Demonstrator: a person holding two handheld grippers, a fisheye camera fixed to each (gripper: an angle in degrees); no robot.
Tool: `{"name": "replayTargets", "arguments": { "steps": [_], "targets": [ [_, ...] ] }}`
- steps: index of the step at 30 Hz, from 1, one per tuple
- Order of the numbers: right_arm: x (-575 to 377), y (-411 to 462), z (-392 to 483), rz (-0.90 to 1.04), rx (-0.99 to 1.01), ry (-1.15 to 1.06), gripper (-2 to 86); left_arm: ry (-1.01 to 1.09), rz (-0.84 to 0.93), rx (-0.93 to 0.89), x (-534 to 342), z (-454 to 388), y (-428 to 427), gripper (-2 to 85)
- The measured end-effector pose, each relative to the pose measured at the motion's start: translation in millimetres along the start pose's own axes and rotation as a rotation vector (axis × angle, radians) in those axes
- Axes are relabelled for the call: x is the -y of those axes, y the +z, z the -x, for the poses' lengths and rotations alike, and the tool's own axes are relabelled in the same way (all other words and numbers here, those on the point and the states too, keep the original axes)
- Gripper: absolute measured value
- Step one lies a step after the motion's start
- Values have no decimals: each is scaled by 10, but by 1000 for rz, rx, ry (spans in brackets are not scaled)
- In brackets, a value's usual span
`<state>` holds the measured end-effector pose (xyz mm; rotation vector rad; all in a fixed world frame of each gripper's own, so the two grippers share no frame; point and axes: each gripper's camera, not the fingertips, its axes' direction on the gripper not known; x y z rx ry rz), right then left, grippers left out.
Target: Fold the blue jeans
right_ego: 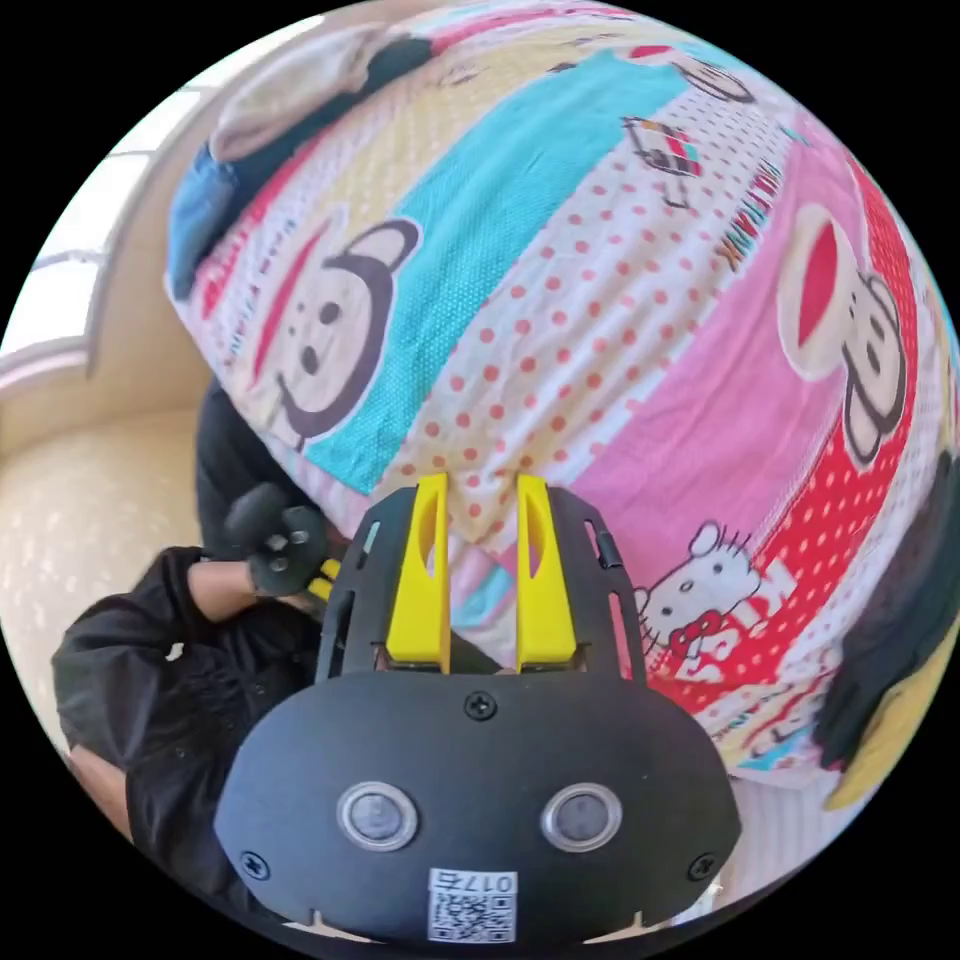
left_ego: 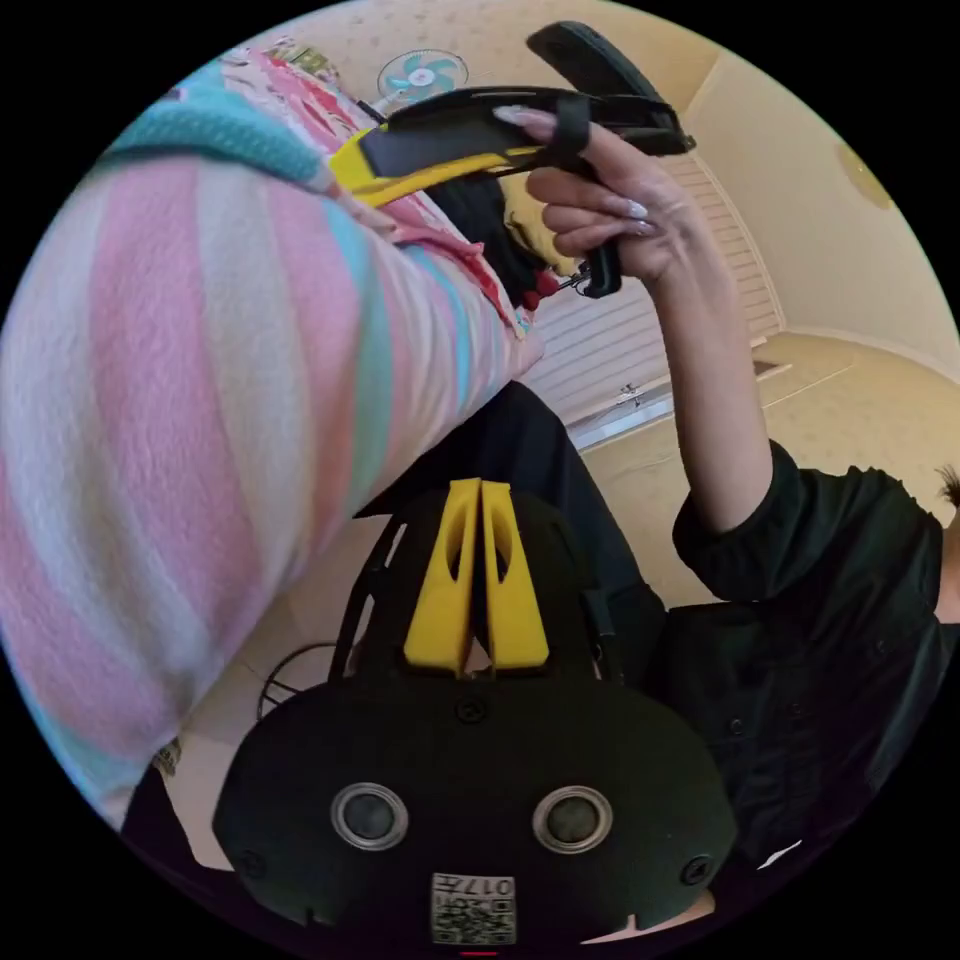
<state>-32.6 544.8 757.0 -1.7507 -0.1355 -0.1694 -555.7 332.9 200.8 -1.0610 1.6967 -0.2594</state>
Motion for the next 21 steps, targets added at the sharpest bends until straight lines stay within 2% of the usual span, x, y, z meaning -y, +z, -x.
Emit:
{"name": "replayTargets", "arguments": {
  "steps": [2, 5, 8, 10, 12, 13, 15, 17, 18, 21],
  "targets": [
    [295, 147, 45, 95, -4, -1, 107, 67, -61, 94, 36, -157, -131, -9],
    [683, 388, 68, 214, 16, -14, 106, 92, -283, 293, 24, -368, -640, -6],
    [929, 614, 202, 263, -25, -38, 106, -35, -606, 494, -103, -360, -1421, 10],
    [1032, 759, 293, 254, -55, -30, 105, -161, -762, 683, -205, -296, -1946, 71],
    [1081, 849, 346, 238, -68, -32, 104, -297, -896, 1013, -306, -216, -2627, 126],
    [1101, 898, 370, 226, -70, -43, 104, -329, -911, 1095, -312, -192, -2784, 135],
    [1113, 956, 356, 202, -48, -45, 104, -443, -886, 1407, -260, -14, -3322, 156],
    [1125, 1013, 355, 181, -33, -39, 105, -526, -807, 1559, -185, 282, -3620, 154],
    [1141, 1050, 389, 175, -42, -36, 105, -562, -704, 1516, -117, 589, -3759, 134],
    [1211, 1140, 519, 183, -88, -14, 105, -642, -626, 1465, 52, 750, -3775, 75]
  ]
}}
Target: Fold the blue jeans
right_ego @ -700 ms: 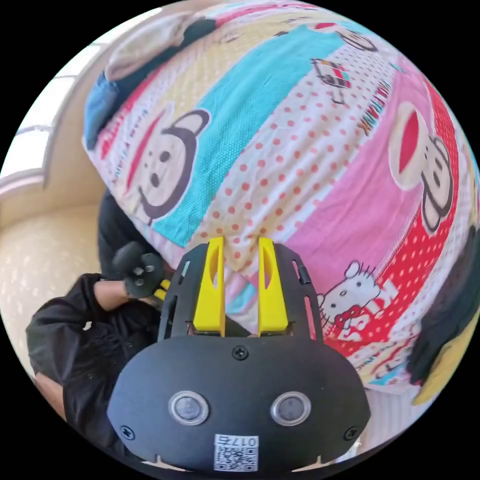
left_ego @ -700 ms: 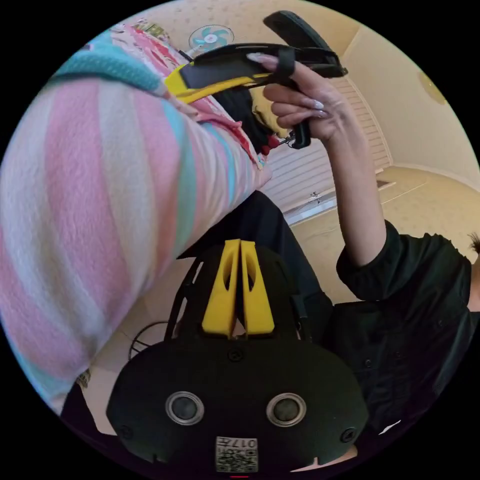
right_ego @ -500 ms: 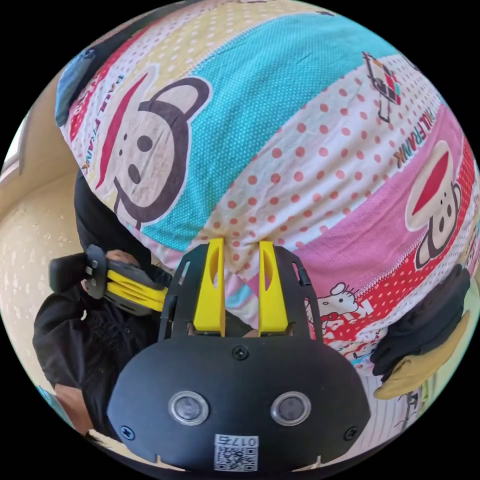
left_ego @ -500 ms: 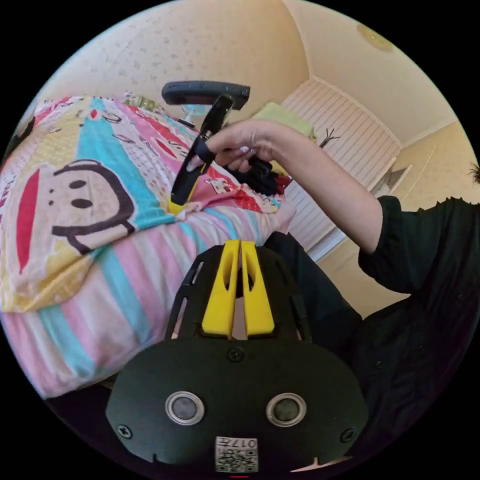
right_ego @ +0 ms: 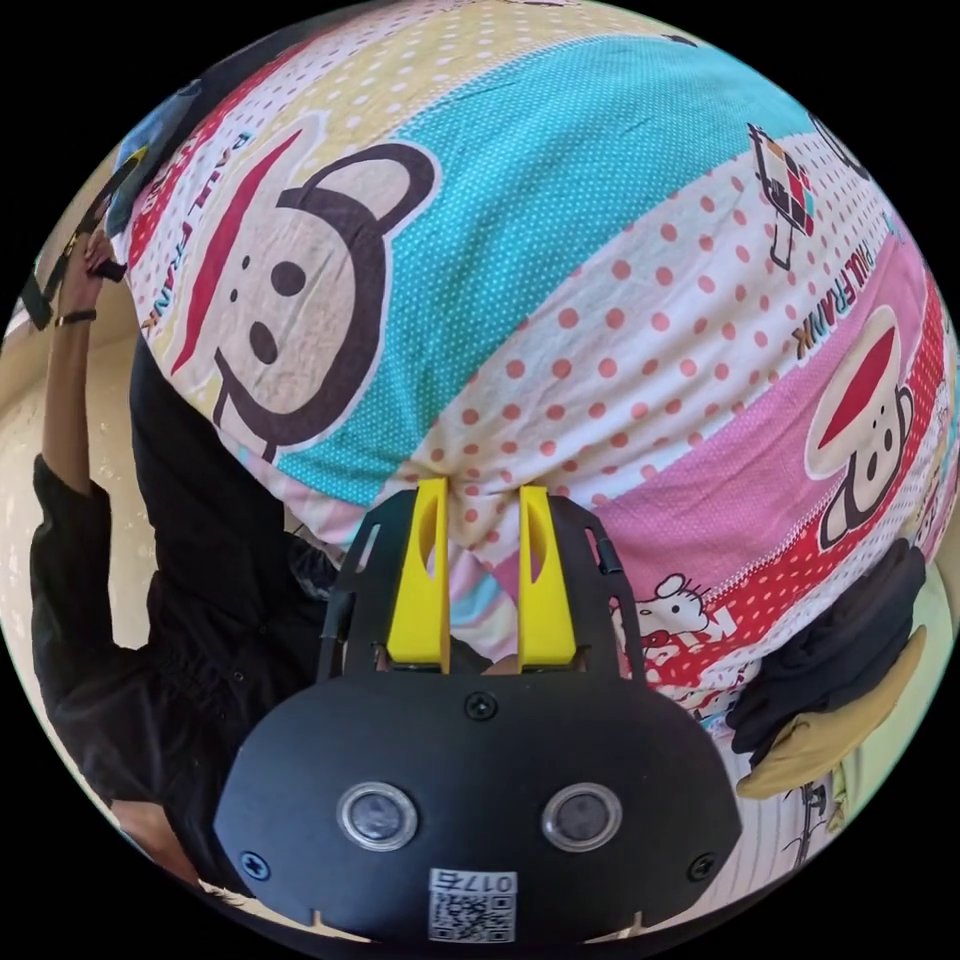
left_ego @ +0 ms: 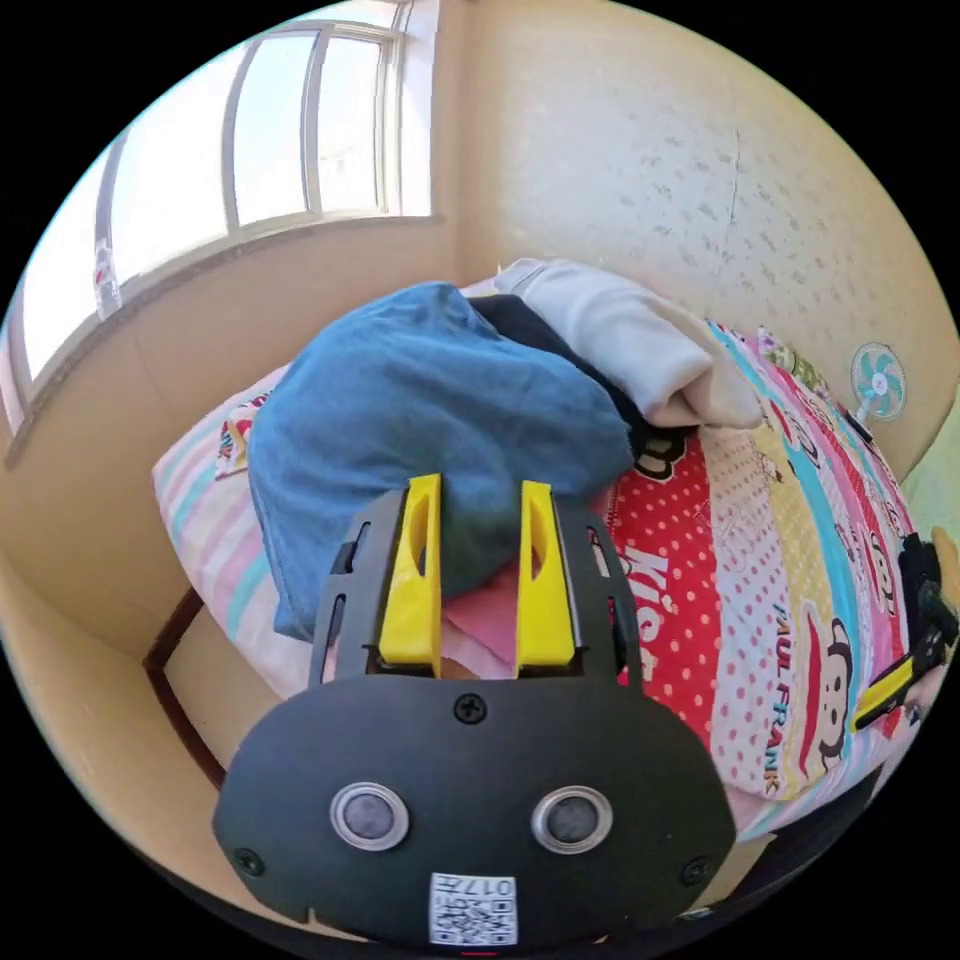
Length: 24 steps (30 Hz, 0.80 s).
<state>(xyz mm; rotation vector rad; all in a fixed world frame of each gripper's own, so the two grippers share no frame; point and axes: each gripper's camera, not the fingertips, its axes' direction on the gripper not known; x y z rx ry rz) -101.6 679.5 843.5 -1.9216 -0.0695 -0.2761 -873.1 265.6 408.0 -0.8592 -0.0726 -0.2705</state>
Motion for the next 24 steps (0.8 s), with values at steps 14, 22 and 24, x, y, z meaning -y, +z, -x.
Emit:
{"name": "replayTargets", "arguments": {
  "steps": [14, 22, 24],
  "targets": [
    [-240, -22, 183, -83, 35, 78, 101, 543, -74, -1403, -1012, -2279, -1814, 40],
    [-972, -171, 368, -356, 49, 132, 87, -163, -199, -618, -1686, -400, -1500, 109],
    [-1092, -232, 444, -386, 35, 142, 82, -245, -220, -638, -1647, -30, -1289, 135]
  ]
}}
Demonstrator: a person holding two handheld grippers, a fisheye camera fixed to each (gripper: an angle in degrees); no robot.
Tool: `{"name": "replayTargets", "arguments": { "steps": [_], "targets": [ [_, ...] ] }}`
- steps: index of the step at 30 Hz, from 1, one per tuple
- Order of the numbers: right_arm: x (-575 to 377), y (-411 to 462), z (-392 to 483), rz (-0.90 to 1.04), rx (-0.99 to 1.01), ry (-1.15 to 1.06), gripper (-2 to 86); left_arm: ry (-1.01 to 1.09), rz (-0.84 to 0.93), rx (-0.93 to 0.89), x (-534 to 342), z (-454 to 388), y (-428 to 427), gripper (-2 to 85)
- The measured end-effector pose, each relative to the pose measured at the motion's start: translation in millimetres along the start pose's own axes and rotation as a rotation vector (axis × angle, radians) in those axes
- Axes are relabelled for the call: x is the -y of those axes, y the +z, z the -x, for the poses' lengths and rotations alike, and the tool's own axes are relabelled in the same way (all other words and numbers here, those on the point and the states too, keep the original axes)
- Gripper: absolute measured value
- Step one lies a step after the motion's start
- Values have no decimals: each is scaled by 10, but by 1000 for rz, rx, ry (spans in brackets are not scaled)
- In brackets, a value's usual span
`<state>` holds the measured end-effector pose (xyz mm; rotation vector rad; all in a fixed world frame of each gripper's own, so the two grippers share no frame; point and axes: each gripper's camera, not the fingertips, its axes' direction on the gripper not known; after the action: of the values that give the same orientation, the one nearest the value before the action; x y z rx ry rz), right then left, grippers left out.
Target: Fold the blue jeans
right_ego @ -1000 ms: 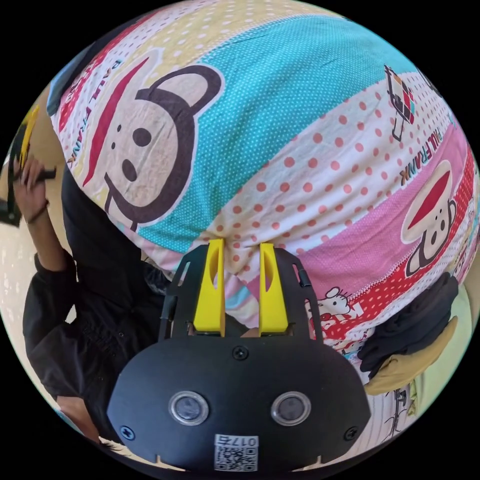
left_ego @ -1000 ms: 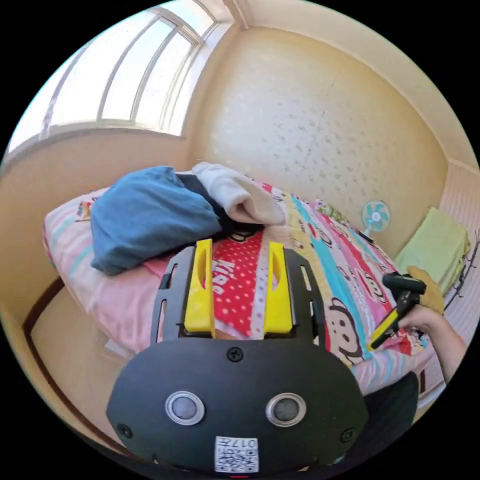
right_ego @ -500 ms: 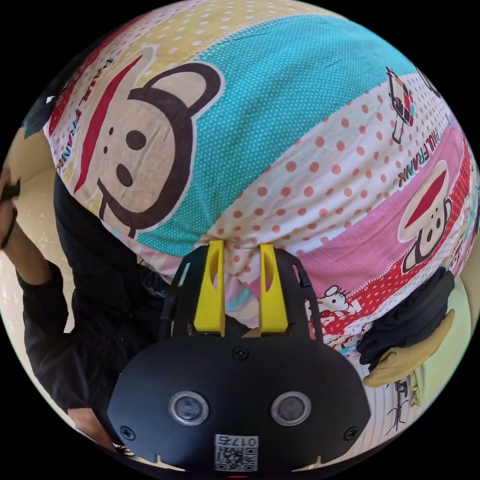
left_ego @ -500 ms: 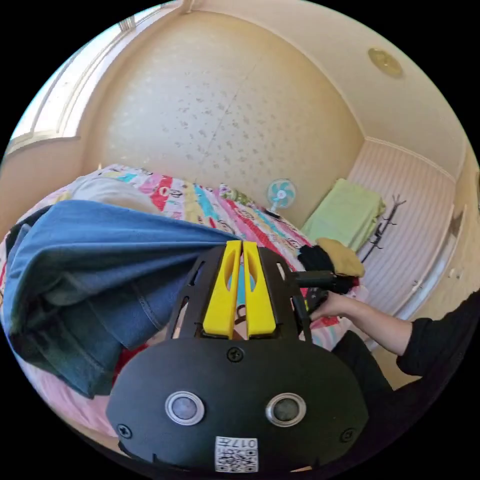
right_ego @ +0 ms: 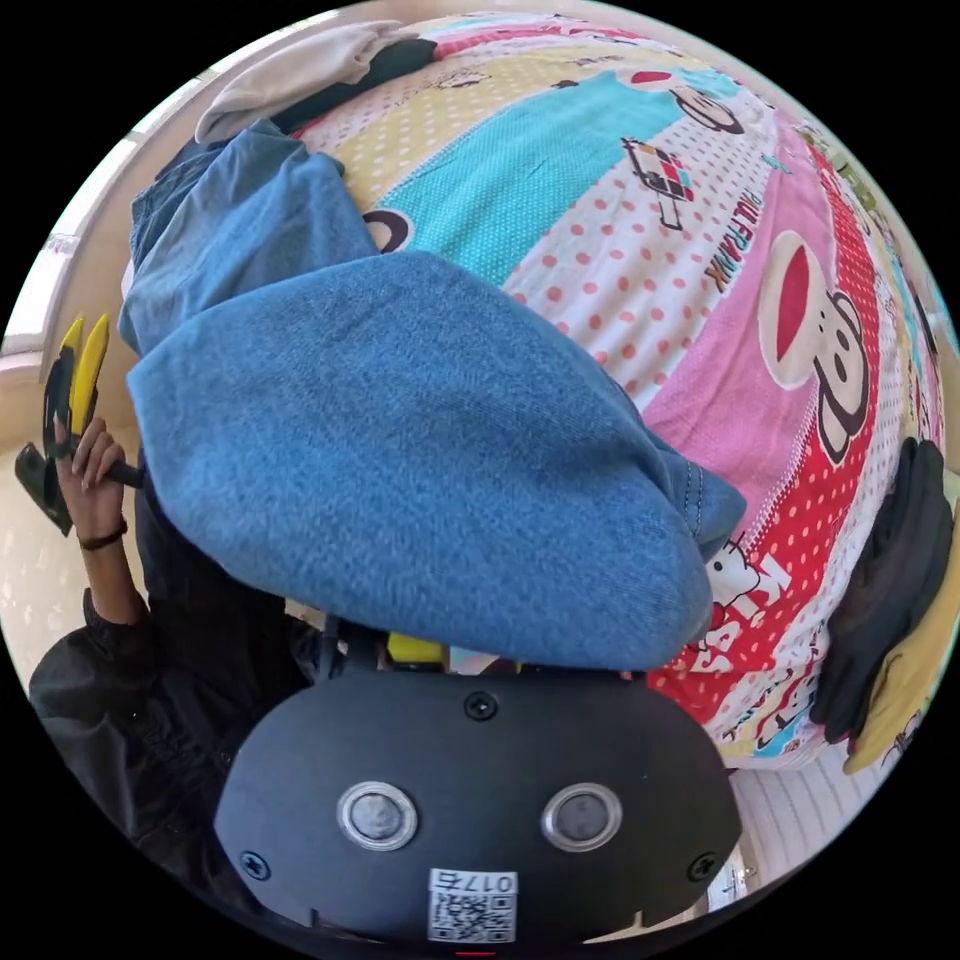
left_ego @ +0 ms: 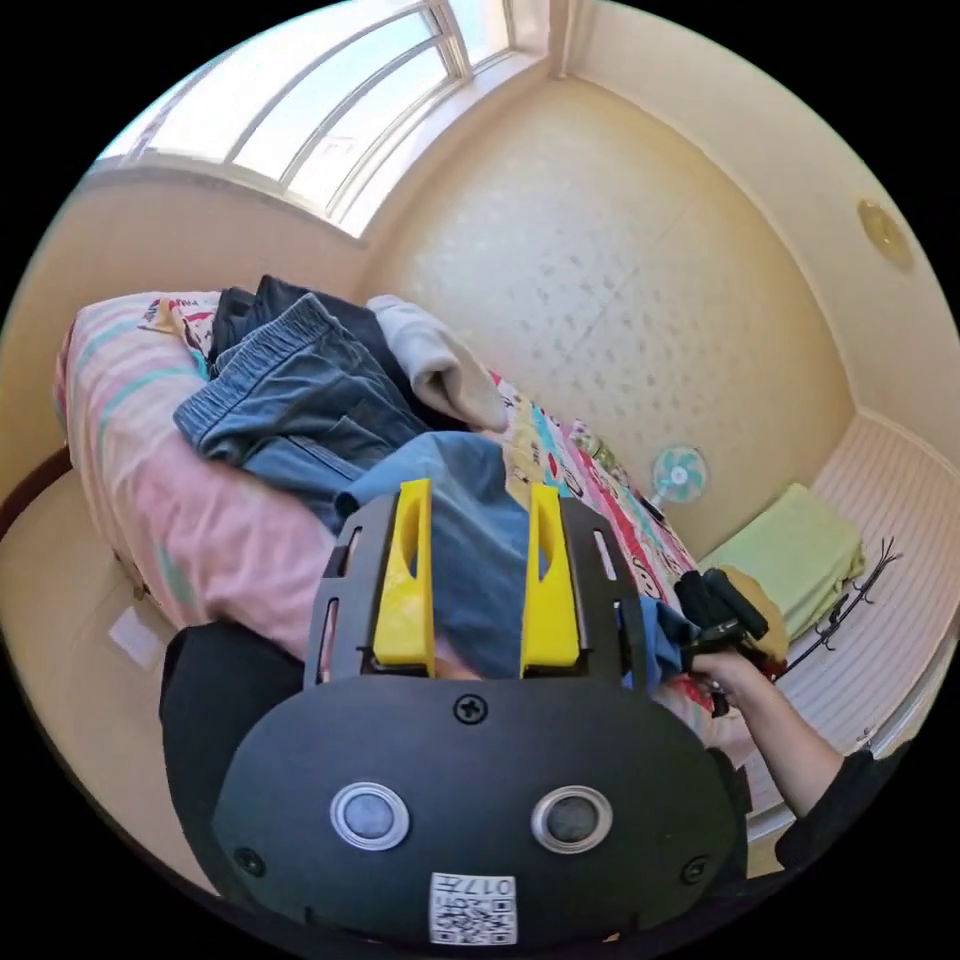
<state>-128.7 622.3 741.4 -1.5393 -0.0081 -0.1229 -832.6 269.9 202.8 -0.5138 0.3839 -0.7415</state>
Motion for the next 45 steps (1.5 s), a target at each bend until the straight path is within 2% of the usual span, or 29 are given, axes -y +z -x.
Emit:
{"name": "replayTargets", "arguments": {
  "steps": [1, 3, 4, 7, 9, 10, 12, 14, 16, 18, 20, 23, 29, 30, 33, 34, 36, 37, 39, 42, 45],
  "targets": [
    [-78, -75, 21, -26, 2, 13, 78, -15, 29, 14, 21, 56, 70, 138],
    [-258, -205, 37, -99, 17, 42, 73, -28, 241, 75, 28, 116, 580, 116],
    [-436, -301, 72, -168, 18, 62, 70, -21, 281, 72, 6, 96, 700, 101],
    [-1065, -628, 377, -319, -126, 92, 66, -6, 259, -35, -147, -137, 876, 57],
    [-1501, -956, 494, -401, -251, 190, 51, -82, 210, -267, -312, -412, 921, 52],
    [-1850, -1265, 535, -503, -309, 271, 39, -85, 219, -298, -363, -514, 953, 52],
    [-2368, -1770, 579, -681, -315, 349, 27, 59, 363, -399, -614, -1079, 1142, 51],
    [-2763, -2242, 662, -849, -293, 327, 25, 187, 488, -581, -924, -1569, 1225, 52],
    [-2928, -2735, 840, -935, -205, 121, 33, 313, 632, -747, -1354, -2056, 1245, 53],
    [-2813, -2967, 981, -872, -78, -58, 50, 499, 904, -901, -2028, -2597, 1241, 62],
    [-2646, -3095, 1140, -819, 13, -157, 73, 572, 1042, -876, -2474, -2761, 1170, 69],
    [-2336, -3167, 1376, -747, 144, -272, 86, 645, 1046, -843, -2769, -2608, 858, 66],
    [-1293, -2990, 1968, -446, 227, -379, 118, 553, 1329, -868, -2653, -1733, 447, 65],
    [-1088, -2923, 2111, -393, 217, -389, 127, 525, 1324, -865, -2595, -1512, 328, 63],
    [-661, -2620, 2366, -197, -38, -367, 129, 403, 1212, -872, -2319, -996, 16, 55],
    [-654, -2643, 2394, -207, -97, -377, 119, 374, 1187, -876, -2255, -904, -32, 55],
    [-734, -2881, 2344, -230, -82, -363, 97, 268, 1000, -833, -1960, -554, -194, 57],
    [-869, -3160, 2255, -274, -37, -354, 67, 250, 933, -810, -1880, -474, -237, 58],
    [-1208, -3732, 1998, -428, 1, -271, 45, 254, 657, -688, -1630, -258, -420, 75],
    [-1926, -4806, 1463, -700, 71, -184, 36, 290, 469, -508, -1551, -226, -369, 121],
    [-2716, -5865, 1007, -965, 172, -211, 31, 367, 385, -341, -1642, -443, 2, 178]
  ]
}}
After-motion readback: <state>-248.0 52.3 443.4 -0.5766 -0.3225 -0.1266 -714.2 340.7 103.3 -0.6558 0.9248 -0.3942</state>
